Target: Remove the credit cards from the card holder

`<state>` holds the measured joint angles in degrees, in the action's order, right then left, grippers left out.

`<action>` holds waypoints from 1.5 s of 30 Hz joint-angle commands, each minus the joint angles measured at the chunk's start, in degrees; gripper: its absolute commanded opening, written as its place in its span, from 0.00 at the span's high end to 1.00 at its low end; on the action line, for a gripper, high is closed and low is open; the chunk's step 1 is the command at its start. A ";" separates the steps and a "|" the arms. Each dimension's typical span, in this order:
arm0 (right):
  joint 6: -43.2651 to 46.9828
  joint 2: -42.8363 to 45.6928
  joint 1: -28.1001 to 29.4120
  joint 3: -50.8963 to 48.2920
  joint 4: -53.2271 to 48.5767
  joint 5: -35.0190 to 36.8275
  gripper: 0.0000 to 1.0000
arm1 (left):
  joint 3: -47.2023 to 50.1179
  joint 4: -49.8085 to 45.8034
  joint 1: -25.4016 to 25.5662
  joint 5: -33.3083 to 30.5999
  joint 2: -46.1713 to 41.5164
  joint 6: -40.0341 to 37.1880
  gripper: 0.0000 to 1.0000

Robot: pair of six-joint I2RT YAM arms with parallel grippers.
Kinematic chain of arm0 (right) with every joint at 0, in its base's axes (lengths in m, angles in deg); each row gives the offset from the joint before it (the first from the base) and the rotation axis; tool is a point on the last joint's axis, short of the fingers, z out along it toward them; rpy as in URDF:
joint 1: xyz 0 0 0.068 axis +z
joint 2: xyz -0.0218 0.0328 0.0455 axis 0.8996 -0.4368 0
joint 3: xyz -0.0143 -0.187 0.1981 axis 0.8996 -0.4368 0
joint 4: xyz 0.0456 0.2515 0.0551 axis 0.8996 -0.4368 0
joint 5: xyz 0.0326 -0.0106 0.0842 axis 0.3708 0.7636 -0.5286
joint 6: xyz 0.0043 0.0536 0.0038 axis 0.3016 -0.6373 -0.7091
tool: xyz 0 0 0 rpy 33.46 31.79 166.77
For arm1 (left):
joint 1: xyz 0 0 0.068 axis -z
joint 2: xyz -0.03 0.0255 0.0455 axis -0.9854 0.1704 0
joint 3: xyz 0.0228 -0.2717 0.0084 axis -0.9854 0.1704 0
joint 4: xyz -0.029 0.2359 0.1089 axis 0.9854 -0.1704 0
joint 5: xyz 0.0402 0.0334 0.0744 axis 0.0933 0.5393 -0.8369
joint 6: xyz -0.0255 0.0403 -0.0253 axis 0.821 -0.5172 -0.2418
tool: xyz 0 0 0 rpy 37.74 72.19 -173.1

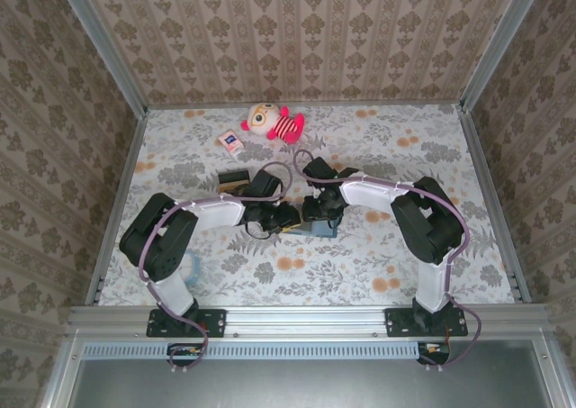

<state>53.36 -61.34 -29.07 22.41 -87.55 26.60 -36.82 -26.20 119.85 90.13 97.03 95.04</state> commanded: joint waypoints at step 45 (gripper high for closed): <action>0.76 29.84 -12.65 -13.71 10.53 -9.32 0.30 | -4.75 10.47 7.15 -6.09 0.38 1.66 0.38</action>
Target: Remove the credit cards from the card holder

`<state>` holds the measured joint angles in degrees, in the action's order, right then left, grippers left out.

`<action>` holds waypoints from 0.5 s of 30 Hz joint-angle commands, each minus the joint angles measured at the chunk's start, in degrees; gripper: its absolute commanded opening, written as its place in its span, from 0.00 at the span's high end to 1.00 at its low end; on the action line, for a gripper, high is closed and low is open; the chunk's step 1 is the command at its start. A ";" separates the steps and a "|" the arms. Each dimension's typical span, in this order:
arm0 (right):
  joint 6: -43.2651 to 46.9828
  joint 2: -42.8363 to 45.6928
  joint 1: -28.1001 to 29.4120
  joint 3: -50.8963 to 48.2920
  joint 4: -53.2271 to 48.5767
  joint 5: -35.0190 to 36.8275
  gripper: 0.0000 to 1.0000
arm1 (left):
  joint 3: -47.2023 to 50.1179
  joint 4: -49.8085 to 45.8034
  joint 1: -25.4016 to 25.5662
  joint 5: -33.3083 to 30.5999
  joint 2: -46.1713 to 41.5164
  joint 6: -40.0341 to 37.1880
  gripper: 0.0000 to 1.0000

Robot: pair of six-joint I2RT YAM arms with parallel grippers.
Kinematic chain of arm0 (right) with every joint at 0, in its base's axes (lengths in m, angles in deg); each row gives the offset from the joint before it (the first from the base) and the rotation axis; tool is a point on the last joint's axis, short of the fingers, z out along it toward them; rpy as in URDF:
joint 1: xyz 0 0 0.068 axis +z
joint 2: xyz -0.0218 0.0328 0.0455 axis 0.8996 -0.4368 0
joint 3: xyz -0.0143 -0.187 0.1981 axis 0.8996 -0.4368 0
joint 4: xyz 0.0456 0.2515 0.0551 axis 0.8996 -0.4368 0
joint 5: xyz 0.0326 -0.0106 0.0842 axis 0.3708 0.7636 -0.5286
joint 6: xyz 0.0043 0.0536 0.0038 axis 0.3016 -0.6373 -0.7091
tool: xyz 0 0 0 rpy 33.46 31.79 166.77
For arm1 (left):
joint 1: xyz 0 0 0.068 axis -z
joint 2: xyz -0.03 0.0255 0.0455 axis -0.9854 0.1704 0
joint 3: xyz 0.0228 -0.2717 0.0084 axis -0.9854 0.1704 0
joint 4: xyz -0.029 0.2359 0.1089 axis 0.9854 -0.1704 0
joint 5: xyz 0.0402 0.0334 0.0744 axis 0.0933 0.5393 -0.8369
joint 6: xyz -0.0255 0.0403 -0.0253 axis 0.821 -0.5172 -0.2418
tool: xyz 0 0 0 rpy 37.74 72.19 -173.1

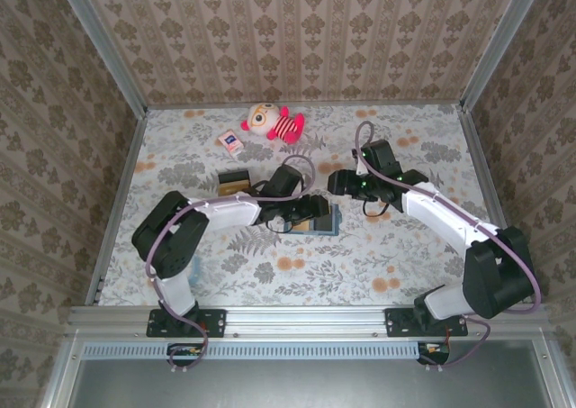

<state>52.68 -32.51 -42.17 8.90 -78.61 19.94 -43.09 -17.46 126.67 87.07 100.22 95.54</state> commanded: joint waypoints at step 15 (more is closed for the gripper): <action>-9.52 -4.38 7.73 -0.55 2.13 -2.28 0.48 | 7.70 3.08 -0.72 -9.06 -5.42 7.73 0.60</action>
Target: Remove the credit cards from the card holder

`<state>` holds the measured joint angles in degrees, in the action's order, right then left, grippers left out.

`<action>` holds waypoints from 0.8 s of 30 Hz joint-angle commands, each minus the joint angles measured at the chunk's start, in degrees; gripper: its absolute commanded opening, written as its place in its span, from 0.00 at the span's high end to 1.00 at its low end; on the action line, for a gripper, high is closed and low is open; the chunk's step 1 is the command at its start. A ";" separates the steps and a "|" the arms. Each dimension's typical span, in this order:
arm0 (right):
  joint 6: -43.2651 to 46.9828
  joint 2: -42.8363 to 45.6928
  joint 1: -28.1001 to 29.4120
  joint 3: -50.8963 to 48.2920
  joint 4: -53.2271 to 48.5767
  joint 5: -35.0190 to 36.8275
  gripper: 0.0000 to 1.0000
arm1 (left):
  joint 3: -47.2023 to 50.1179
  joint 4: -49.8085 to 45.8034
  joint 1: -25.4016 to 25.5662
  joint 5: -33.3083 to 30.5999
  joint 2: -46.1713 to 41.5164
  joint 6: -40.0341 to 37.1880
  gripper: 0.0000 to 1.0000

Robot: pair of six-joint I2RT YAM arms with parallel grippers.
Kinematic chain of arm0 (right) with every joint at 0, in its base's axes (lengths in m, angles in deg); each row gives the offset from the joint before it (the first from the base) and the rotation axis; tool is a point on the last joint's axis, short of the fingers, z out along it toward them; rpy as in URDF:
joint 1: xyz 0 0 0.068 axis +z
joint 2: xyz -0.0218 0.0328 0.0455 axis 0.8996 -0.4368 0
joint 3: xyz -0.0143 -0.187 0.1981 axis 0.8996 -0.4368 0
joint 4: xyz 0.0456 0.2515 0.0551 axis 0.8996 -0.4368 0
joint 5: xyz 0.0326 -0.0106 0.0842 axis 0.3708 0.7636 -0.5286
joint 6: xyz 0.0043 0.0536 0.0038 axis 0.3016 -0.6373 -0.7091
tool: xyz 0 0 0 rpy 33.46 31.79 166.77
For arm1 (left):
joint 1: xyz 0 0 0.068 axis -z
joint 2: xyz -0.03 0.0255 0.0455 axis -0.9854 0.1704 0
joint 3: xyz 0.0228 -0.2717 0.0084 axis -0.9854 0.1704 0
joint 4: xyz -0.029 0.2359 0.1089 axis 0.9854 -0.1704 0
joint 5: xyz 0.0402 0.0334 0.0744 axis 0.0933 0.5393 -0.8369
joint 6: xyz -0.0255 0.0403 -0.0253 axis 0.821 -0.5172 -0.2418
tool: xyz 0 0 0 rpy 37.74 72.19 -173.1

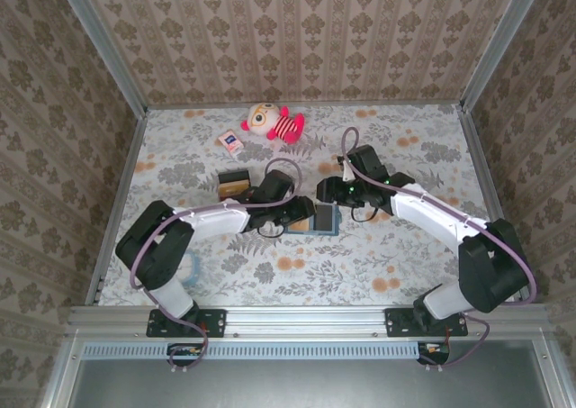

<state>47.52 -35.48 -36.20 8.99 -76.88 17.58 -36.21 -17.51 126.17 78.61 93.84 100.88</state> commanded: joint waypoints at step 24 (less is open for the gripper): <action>-1.48 -15.26 1.64 5.61 -10.21 11.04 0.72 | -3.74 6.58 -0.95 6.70 8.93 1.73 0.75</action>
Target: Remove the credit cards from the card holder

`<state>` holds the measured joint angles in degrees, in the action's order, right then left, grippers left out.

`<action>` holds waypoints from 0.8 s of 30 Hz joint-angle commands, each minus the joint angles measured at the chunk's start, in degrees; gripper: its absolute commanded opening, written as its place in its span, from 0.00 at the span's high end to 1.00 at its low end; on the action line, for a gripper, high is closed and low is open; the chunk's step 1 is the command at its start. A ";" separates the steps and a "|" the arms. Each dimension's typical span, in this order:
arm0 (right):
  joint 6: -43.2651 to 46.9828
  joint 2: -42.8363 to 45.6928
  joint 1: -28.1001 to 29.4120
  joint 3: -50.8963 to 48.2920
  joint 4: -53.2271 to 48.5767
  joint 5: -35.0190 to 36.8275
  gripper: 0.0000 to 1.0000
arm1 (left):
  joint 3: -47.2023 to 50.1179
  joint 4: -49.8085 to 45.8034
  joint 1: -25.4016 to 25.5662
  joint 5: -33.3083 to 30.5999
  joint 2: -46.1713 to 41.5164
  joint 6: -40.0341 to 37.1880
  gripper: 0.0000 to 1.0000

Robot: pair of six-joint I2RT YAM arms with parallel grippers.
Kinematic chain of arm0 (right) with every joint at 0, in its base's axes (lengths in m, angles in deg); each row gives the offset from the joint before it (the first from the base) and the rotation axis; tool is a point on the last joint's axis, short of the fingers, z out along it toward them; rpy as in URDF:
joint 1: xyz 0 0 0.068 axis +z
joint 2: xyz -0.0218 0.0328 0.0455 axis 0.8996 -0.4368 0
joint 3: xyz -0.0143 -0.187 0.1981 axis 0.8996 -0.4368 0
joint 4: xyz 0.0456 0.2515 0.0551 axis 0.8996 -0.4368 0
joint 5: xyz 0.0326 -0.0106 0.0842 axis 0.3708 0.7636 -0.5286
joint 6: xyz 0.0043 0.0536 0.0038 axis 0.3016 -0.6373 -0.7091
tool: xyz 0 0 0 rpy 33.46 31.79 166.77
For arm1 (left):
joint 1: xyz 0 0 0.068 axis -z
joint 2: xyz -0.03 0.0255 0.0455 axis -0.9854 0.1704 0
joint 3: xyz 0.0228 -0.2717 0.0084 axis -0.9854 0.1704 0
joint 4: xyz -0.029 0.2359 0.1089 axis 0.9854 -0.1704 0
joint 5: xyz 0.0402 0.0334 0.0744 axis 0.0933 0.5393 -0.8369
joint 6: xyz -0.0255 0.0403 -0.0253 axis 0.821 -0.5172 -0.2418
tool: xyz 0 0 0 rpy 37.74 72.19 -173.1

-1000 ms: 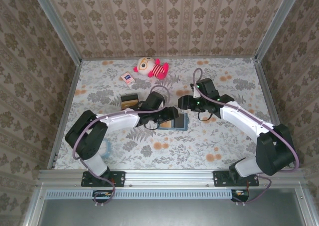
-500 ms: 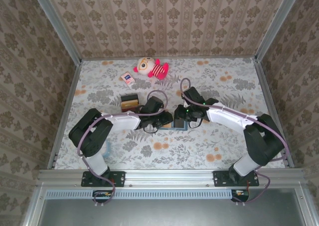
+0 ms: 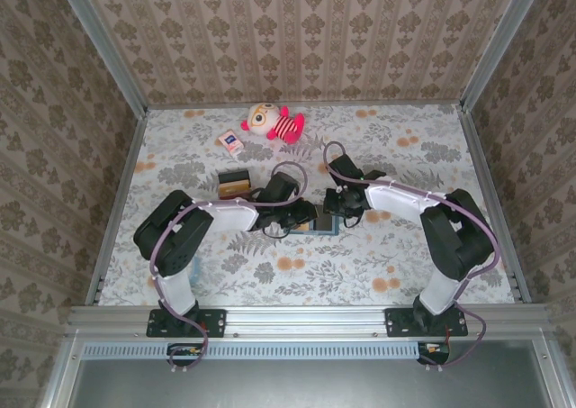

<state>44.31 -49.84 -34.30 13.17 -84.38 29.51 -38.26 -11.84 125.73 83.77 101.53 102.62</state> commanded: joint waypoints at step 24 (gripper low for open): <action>3.37 -5.42 -1.41 1.56 -2.06 -6.23 0.77 | -0.53 3.92 -1.23 2.91 3.42 1.57 0.77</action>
<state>47.13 -53.90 -35.26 13.89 -84.75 24.11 -39.00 -10.97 125.09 84.86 103.63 102.93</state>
